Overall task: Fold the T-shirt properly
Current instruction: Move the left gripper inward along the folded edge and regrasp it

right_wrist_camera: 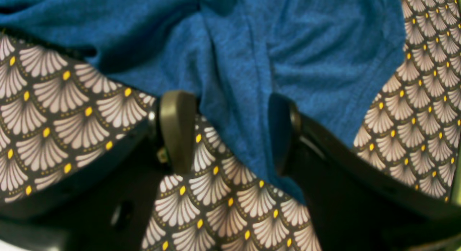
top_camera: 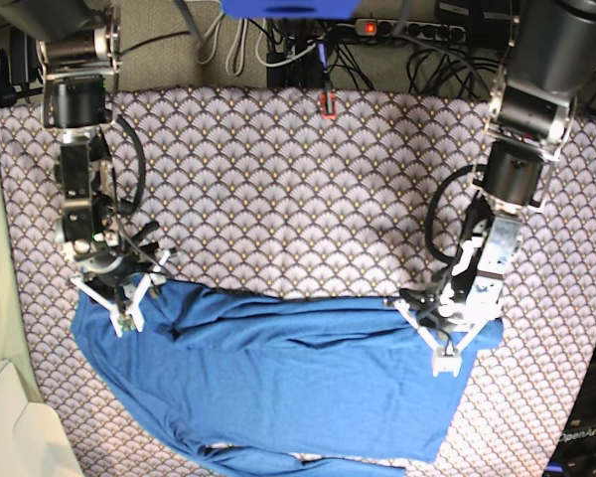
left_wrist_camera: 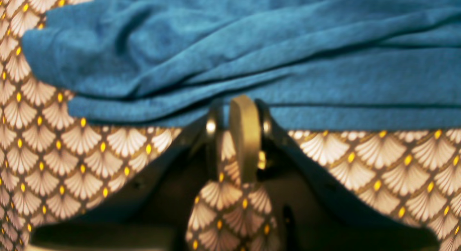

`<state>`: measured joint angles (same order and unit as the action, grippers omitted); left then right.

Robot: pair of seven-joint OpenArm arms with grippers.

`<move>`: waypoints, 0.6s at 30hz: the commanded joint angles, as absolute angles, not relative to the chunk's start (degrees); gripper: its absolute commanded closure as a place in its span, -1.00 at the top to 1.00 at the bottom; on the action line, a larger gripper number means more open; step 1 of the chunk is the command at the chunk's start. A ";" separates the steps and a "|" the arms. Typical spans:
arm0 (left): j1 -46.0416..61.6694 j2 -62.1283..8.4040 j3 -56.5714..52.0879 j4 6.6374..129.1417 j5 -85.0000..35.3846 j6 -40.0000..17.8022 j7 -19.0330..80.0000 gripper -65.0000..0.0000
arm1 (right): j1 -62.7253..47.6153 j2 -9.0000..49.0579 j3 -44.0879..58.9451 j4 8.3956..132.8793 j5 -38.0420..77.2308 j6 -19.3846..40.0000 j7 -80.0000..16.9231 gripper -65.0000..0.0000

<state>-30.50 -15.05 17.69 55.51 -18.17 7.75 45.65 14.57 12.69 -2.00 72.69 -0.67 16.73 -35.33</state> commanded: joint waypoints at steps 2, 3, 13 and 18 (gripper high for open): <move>-32.66 -15.60 17.45 56.31 -17.80 7.78 45.14 -0.75 | 16.04 13.41 -1.71 73.63 -0.40 16.66 -34.07 0.03; -32.66 -16.13 17.63 56.31 -17.80 7.69 44.88 -0.75 | 16.04 13.41 -1.71 73.63 -0.40 16.66 -34.07 0.03; -32.66 -16.48 17.80 55.52 -17.63 7.69 41.80 -0.75 | 14.99 13.41 -1.71 73.63 -0.40 16.66 -33.80 0.03; -32.57 -15.08 17.71 53.14 -11.30 7.60 40.84 -0.75 | 14.99 13.41 -1.71 73.63 -0.40 16.66 -33.80 0.03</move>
